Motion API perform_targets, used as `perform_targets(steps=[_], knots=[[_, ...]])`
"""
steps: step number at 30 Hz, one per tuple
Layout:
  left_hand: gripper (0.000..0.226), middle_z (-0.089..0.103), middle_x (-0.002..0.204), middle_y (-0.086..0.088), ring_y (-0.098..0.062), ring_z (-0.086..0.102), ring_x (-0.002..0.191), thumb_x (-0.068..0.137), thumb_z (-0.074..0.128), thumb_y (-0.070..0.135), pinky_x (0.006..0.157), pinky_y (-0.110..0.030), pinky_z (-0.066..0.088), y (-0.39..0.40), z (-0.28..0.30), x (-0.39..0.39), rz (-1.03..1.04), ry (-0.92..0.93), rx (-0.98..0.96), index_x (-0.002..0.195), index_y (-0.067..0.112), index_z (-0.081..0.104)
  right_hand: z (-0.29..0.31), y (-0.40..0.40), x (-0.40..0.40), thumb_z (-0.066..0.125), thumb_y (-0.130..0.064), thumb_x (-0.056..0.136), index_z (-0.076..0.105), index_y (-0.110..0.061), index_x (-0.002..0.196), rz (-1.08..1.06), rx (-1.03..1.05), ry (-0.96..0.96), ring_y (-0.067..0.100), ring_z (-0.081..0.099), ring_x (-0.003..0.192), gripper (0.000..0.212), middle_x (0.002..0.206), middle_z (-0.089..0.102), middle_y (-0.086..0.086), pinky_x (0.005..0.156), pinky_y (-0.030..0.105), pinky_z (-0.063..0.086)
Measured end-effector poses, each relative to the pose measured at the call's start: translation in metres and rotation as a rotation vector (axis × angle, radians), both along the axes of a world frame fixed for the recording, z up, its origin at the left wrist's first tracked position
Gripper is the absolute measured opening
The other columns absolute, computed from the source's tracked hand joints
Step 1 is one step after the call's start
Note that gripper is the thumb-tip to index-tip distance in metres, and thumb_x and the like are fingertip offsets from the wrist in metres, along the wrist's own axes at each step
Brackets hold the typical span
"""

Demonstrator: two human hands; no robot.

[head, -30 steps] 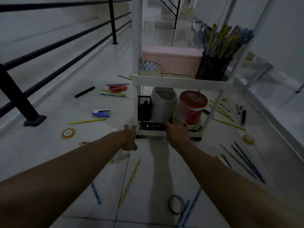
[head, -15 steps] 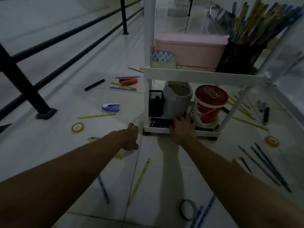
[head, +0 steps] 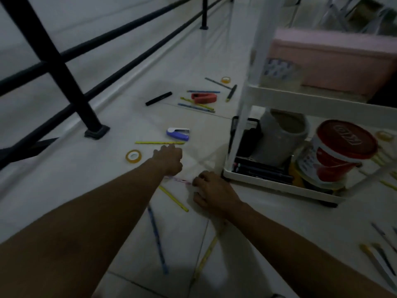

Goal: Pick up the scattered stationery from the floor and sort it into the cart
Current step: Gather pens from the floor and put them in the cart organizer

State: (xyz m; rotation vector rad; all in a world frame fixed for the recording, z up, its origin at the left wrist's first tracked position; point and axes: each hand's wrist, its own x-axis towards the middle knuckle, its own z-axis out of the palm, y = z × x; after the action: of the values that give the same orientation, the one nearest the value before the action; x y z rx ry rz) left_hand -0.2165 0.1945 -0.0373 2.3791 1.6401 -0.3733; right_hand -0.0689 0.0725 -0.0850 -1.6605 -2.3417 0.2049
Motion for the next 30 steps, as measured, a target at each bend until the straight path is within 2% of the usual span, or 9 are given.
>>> perform_targets(steps=[3, 6, 9, 14, 17, 19, 24, 27, 30], knots=[[0.041, 0.041, 0.135, -0.012, -0.032, 0.039, 0.125, 0.090, 0.053, 0.027, 0.102, -0.048, 0.034, 0.023, -0.011, -0.013, 0.060, -0.012, 0.095, 0.129, 0.016, 0.048, -0.019, 0.022, -0.019, 0.043, -0.049, 0.080, 0.057, -0.009, 0.122, -0.132, -0.031, 0.111, 0.038, 0.054, 0.109, 0.060, 0.126, 0.054, 0.020, 0.085, 0.045, 0.050], [0.043, 0.043, 0.130, -0.012, -0.033, 0.042, 0.121, 0.089, 0.053, 0.027, 0.098, -0.047, 0.037, 0.045, -0.021, -0.019, 0.092, -0.025, 0.196, 0.129, 0.014, 0.047, -0.030, 0.041, -0.028, 0.043, -0.057, 0.083, 0.046, -0.009, 0.137, -0.270, -0.042, 0.170, 0.039, 0.039, 0.132, 0.072, 0.146, 0.039, 0.022, 0.105, 0.048, 0.035], [0.042, 0.042, 0.129, -0.013, -0.034, 0.042, 0.119, 0.090, 0.052, 0.025, 0.097, -0.047, 0.036, 0.066, -0.030, -0.020, 0.075, -0.011, 0.236, 0.129, 0.013, 0.045, -0.041, 0.061, -0.027, 0.040, -0.061, 0.087, 0.034, -0.017, 0.146, -0.365, -0.086, 0.188, 0.031, 0.021, 0.143, 0.074, 0.155, 0.026, 0.013, 0.114, 0.046, 0.022], [0.043, 0.042, 0.128, -0.014, -0.034, 0.044, 0.114, 0.090, 0.049, 0.025, 0.095, -0.047, 0.037, 0.093, -0.043, -0.025, -0.048, 0.034, 0.244, 0.130, 0.012, 0.044, -0.047, 0.088, -0.028, 0.036, -0.064, 0.086, 0.043, -0.024, 0.140, -0.466, -0.046, 0.238, 0.025, 0.023, 0.140, 0.067, 0.148, 0.036, 0.003, 0.113, 0.043, 0.018], [0.043, 0.043, 0.129, -0.015, -0.034, 0.045, 0.112, 0.093, 0.046, 0.027, 0.092, -0.046, 0.036, 0.106, -0.045, -0.028, -0.117, 0.018, 0.279, 0.133, 0.011, 0.041, -0.038, 0.111, -0.028, 0.038, -0.065, 0.082, 0.056, -0.025, 0.126, -0.539, -0.046, 0.339, 0.024, 0.032, 0.126, 0.061, 0.130, 0.044, 0.001, 0.104, 0.039, 0.026], [0.038, 0.046, 0.125, -0.016, -0.034, 0.047, 0.107, 0.095, 0.041, 0.027, 0.089, -0.045, 0.036, 0.114, -0.045, -0.031, -0.163, -0.028, 0.350, 0.128, 0.009, 0.044, -0.035, 0.128, -0.027, 0.038, -0.066, 0.079, 0.054, -0.024, 0.127, -0.599, -0.058, 0.328, 0.026, 0.036, 0.121, 0.066, 0.127, 0.046, 0.003, 0.100, 0.039, 0.030], [0.033, 0.051, 0.114, -0.016, -0.033, 0.049, 0.099, 0.095, 0.040, 0.030, 0.081, -0.042, 0.036, 0.147, -0.039, -0.032, -0.105, -0.110, 0.498, 0.115, 0.006, 0.049, -0.046, 0.140, -0.036, 0.039, -0.080, 0.077, 0.013, -0.025, 0.152, -0.548, -0.118, 0.131, 0.030, 0.013, 0.142, 0.097, 0.156, 0.016, 0.008, 0.113, 0.049, 0.011], [0.036, 0.047, 0.121, -0.019, -0.035, 0.046, 0.107, 0.095, 0.040, 0.029, 0.085, -0.044, 0.037, 0.176, -0.037, -0.031, -0.064, -0.093, 0.513, 0.120, 0.004, 0.046, -0.047, 0.143, -0.037, 0.035, -0.082, 0.077, -0.010, -0.034, 0.152, -0.527, -0.175, 0.119, 0.029, -0.003, 0.148, 0.099, 0.162, -0.003, 0.006, 0.115, 0.052, -0.006], [0.038, 0.040, 0.132, -0.021, -0.038, 0.041, 0.118, 0.095, 0.042, 0.024, 0.092, -0.047, 0.037, 0.207, -0.036, -0.025, -0.030, -0.076, 0.472, 0.127, 0.003, 0.041, -0.043, 0.146, -0.038, 0.032, -0.083, 0.077, -0.020, -0.039, 0.147, -0.507, -0.212, 0.058, 0.032, -0.010, 0.147, 0.098, 0.161, -0.011, 0.007, 0.114, 0.056, -0.010]])
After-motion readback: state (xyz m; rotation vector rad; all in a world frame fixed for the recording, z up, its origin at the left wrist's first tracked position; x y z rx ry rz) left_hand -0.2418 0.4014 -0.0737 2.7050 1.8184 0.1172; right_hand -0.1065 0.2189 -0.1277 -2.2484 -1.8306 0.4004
